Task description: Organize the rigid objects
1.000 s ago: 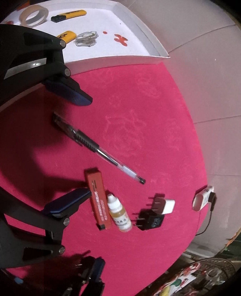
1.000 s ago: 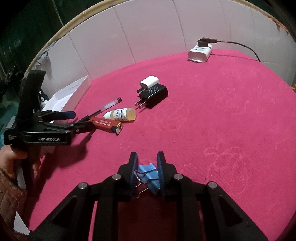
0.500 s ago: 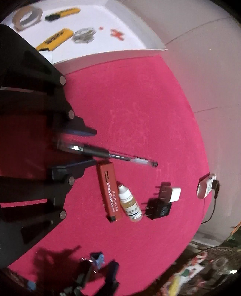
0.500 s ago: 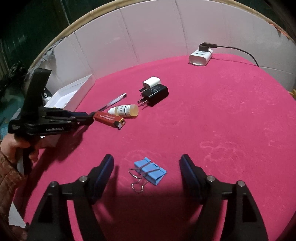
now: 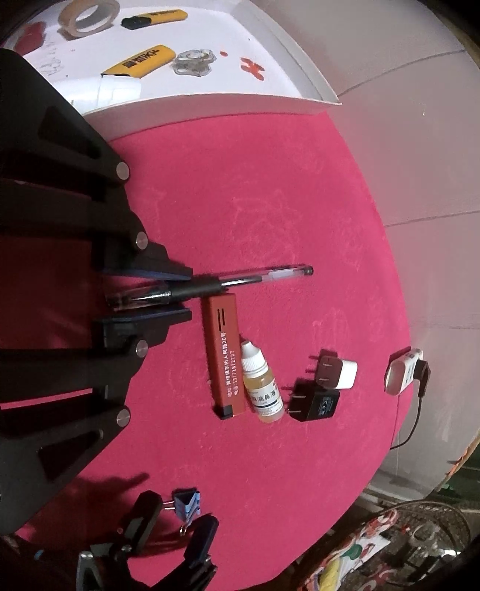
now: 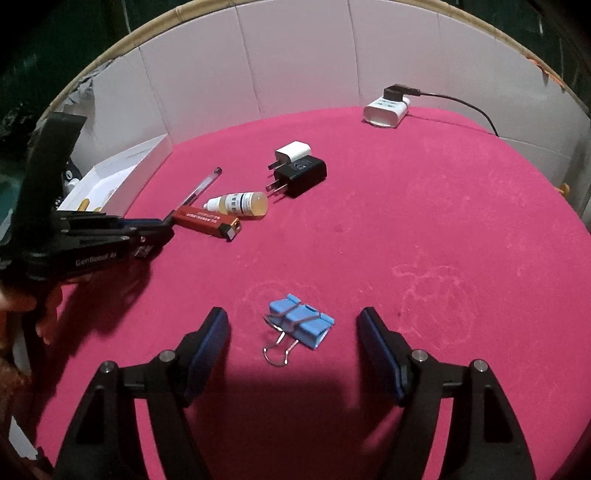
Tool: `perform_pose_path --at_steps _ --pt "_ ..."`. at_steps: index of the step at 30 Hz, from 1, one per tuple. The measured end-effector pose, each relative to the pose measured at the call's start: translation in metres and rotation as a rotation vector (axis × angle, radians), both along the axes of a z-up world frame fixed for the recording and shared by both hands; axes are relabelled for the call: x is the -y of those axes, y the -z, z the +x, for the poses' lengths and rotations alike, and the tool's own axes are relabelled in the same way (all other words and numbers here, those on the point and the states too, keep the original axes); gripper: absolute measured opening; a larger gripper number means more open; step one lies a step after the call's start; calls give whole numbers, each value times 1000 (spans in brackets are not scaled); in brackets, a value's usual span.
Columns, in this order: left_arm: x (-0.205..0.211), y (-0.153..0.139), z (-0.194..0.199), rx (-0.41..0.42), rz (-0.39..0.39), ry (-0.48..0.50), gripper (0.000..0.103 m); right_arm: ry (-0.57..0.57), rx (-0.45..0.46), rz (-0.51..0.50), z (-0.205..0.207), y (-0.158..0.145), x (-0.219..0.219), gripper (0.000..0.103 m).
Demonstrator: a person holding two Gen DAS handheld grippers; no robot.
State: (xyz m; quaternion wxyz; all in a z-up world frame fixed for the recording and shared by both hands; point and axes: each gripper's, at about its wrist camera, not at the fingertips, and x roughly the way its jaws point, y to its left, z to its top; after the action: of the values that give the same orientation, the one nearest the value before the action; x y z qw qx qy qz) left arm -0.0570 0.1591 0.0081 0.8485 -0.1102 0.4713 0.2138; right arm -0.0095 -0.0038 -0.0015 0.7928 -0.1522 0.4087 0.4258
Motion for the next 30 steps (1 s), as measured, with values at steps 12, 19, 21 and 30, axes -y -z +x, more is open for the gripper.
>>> perform_pose_path --at_steps 12,19,21,30 --pt "-8 5 -8 34 -2 -162 67 101 -6 8 -7 -2 1 73" --pt "14 3 -4 68 54 -96 34 102 17 -6 -10 -2 -1 36" --pt "20 3 2 66 71 -67 18 86 9 2 -9 -2 0 36" --pt "17 1 -8 128 20 -110 12 52 -36 68 -6 -9 9 35"
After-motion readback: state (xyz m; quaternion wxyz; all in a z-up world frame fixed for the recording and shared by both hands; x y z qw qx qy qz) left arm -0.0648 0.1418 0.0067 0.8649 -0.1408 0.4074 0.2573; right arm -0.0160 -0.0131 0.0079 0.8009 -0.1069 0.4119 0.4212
